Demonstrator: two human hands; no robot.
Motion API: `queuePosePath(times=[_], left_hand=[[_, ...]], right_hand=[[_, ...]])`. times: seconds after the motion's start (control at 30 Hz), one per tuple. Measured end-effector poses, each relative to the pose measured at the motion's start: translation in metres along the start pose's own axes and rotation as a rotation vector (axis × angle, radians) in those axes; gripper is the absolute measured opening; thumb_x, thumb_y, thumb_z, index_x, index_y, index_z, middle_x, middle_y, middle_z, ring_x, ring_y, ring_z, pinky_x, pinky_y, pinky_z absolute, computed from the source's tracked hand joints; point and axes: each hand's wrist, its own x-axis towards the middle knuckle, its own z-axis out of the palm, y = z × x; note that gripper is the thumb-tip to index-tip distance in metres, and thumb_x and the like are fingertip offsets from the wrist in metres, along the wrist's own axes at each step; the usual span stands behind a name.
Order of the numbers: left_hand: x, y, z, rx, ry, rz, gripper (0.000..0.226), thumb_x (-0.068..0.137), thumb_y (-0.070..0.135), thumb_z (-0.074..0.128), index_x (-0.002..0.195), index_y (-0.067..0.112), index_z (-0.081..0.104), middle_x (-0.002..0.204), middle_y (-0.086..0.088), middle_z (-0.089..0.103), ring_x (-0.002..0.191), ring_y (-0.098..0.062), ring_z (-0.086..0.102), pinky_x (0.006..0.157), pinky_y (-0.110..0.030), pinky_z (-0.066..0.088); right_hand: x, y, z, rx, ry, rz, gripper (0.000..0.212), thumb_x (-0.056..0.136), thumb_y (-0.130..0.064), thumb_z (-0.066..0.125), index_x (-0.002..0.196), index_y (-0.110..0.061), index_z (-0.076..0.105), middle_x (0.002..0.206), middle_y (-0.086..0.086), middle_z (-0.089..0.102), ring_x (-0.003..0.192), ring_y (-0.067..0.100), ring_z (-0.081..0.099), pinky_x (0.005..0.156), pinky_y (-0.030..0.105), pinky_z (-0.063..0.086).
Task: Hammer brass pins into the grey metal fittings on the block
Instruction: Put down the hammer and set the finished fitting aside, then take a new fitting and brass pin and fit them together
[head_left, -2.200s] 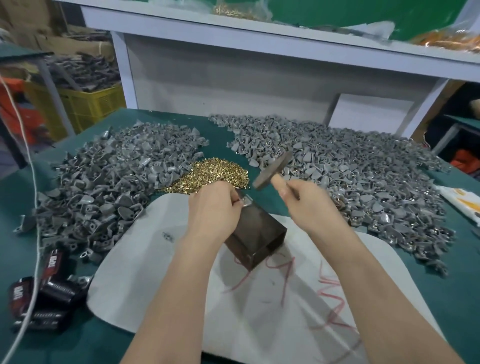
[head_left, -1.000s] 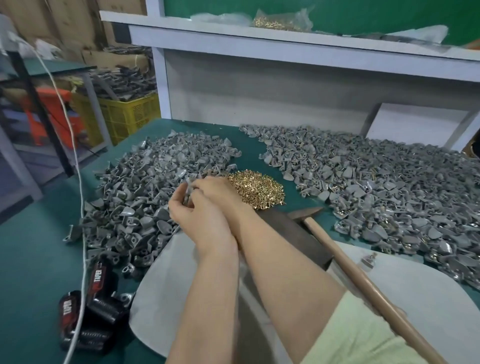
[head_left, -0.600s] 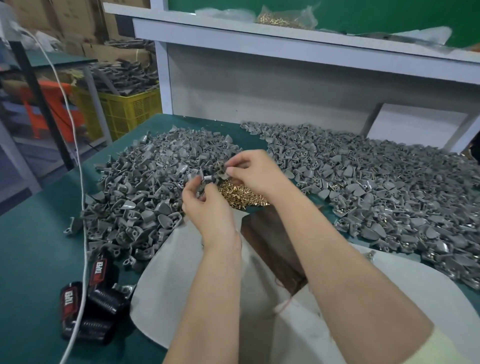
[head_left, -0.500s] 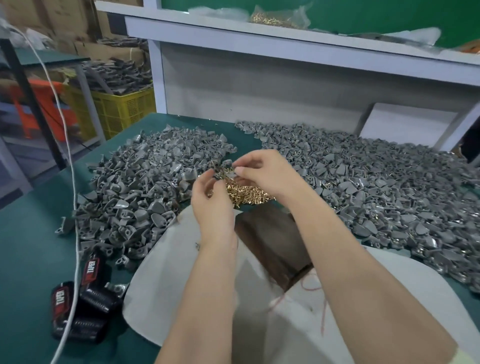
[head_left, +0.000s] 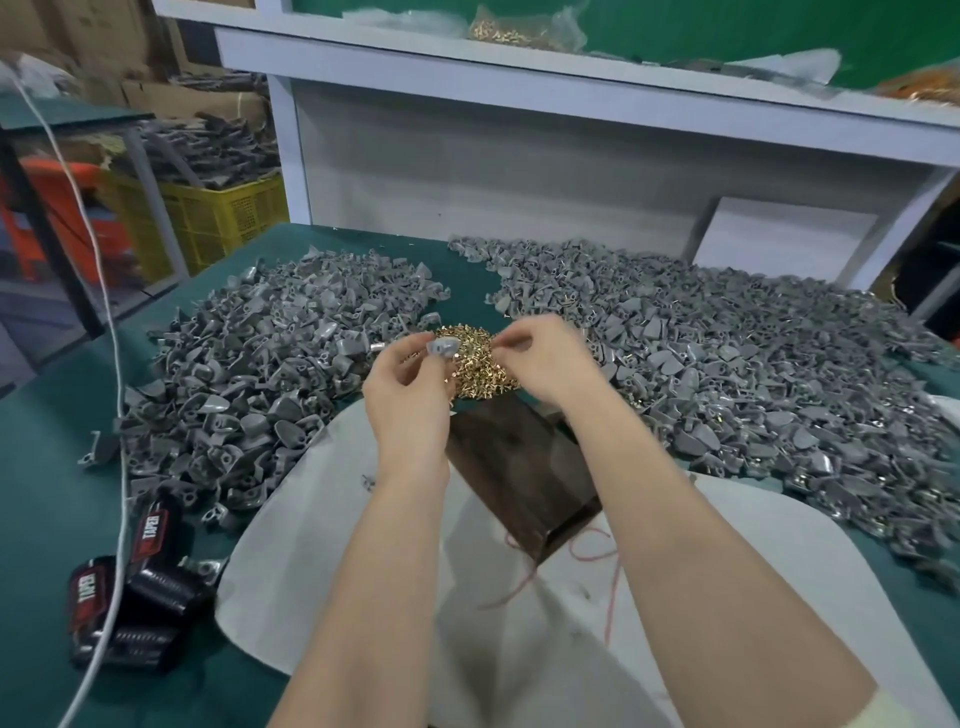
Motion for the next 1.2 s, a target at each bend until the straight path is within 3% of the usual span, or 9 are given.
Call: queuePosePath(times=[0.1,0.27,0.37,0.43,0.6,0.8,1.0,1.1,1.2], left_hand=[[0.0,0.002,-0.001,-0.135,0.014,-0.026,0.025,0.095,-0.005,0.043,0.096,0.013,0.061,0.081,-0.003,0.061,0.066,-0.005,0.065,0.061,-0.017,0.056],[0.001,0.005,-0.003,-0.266,0.07,0.016,0.025,0.093,-0.011,0.044,0.094,0.009,0.057,0.087,-0.013,0.061,0.062,-0.006,0.069,0.06,-0.013,0.052],[0.002,0.005,-0.003,-0.309,0.077,-0.018,0.024,0.094,-0.008,0.043,0.093,0.008,0.06,0.093,-0.013,0.062,0.063,-0.006,0.069,0.06,-0.013,0.052],[0.002,0.006,-0.003,-0.341,0.082,-0.052,0.022,0.097,-0.002,0.043,0.091,0.009,0.062,0.102,-0.012,0.063,0.065,-0.007,0.069,0.06,-0.014,0.053],[0.002,0.005,-0.001,-0.314,0.084,-0.037,0.009,0.094,0.014,0.058,0.087,0.011,0.061,0.086,-0.003,0.065,0.07,-0.006,0.068,0.064,-0.016,0.054],[0.003,0.001,-0.002,-0.174,0.04,-0.018,0.011,0.092,0.009,0.06,0.089,0.018,0.065,0.093,-0.003,0.067,0.081,-0.009,0.064,0.068,-0.013,0.052],[0.003,-0.001,-0.002,-0.021,0.005,-0.009,0.024,0.091,0.008,0.06,0.113,0.018,0.063,0.114,-0.002,0.064,0.108,-0.012,0.061,0.096,-0.026,0.047],[0.003,-0.003,-0.001,-0.037,0.009,-0.006,0.036,0.09,0.013,0.064,0.125,0.009,0.054,0.103,-0.001,0.062,0.1,-0.014,0.062,0.091,-0.025,0.048],[0.004,-0.004,0.0,0.015,-0.03,0.013,0.03,0.092,0.006,0.058,0.122,0.003,0.055,0.096,0.002,0.062,0.097,-0.015,0.064,0.082,-0.019,0.05]], right_hand=[[0.01,-0.005,0.018,-0.235,-0.149,0.056,0.022,0.086,-0.024,0.062,0.1,-0.01,0.071,0.102,0.009,0.069,0.092,0.024,0.062,0.073,0.026,0.045],[0.028,-0.018,0.053,-0.41,-0.285,0.09,0.026,0.082,-0.017,0.063,0.107,-0.012,0.065,0.105,0.007,0.062,0.099,0.027,0.058,0.093,0.036,0.048],[0.037,-0.022,0.065,-0.501,-0.33,0.072,0.003,0.086,-0.013,0.055,0.084,-0.012,0.052,0.079,0.003,0.048,0.084,0.027,0.048,0.082,0.035,0.045],[0.043,-0.024,0.069,-0.528,-0.344,0.051,0.021,0.086,-0.011,0.053,0.068,-0.013,0.042,0.069,0.002,0.042,0.079,0.027,0.047,0.074,0.032,0.043],[0.056,-0.018,0.081,-0.175,-0.445,0.085,0.03,0.091,0.007,0.047,0.066,-0.008,0.04,0.069,0.006,0.035,0.103,0.042,0.051,0.081,0.033,0.035],[0.051,-0.019,0.071,-0.387,-0.418,0.081,0.02,0.091,-0.005,0.048,0.071,-0.007,0.046,0.068,0.004,0.04,0.07,0.028,0.049,0.067,0.03,0.035],[0.044,-0.027,0.05,-0.492,-0.307,0.095,0.014,0.091,-0.013,0.053,0.085,0.0,0.057,0.081,0.005,0.051,0.077,0.024,0.054,0.068,0.028,0.043],[0.043,-0.015,0.033,-0.282,-0.211,0.112,0.024,0.092,-0.01,0.051,0.109,-0.002,0.067,0.105,0.011,0.066,0.094,0.025,0.062,0.08,0.027,0.049],[0.032,-0.004,0.012,-0.025,-0.144,0.108,0.022,0.095,-0.01,0.049,0.094,0.002,0.068,0.086,0.015,0.064,0.08,0.023,0.058,0.088,0.04,0.052]])
